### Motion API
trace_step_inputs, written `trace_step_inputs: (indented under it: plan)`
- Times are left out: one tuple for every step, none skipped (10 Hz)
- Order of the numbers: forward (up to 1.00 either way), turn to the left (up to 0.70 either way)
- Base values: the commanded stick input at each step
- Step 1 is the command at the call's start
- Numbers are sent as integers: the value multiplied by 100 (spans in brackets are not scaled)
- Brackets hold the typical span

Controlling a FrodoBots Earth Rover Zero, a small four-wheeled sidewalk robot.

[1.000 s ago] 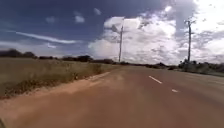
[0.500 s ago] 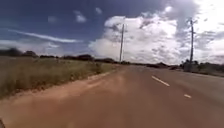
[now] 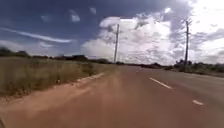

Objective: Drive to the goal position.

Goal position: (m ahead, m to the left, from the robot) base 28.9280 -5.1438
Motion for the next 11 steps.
trace_step_inputs:
  plan:
    - [100, 0]
    - [100, 0]
    - [100, 0]
    - [100, 0]
    - [100, 0]
    - [100, -29]
    - [100, -19]
    - [100, -10]
    - [100, 0]
    - [100, 0]
    - [100, 0]
